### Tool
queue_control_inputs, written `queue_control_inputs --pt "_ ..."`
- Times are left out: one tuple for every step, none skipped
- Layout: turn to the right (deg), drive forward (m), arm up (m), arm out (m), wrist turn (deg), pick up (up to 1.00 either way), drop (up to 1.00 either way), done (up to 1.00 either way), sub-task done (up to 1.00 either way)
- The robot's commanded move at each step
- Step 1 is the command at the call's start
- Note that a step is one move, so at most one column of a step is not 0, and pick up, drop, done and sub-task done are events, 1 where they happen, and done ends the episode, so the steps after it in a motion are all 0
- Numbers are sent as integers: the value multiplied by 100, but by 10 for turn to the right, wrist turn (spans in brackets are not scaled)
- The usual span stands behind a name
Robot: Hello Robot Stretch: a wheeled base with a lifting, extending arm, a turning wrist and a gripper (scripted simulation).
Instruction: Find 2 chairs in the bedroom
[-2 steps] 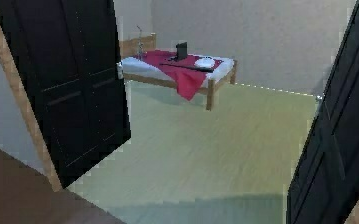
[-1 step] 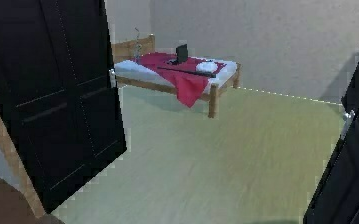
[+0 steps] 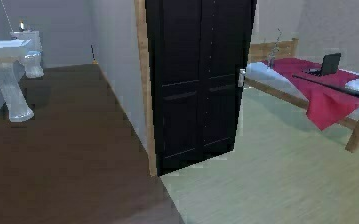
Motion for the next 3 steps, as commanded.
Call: queue_control_inputs --pt "0 15 0 0 0 0 0 0 0" --pt "450 0 0 0 0 0 0 0 0" --pt "120 0 0 0 0 0 0 0 0"
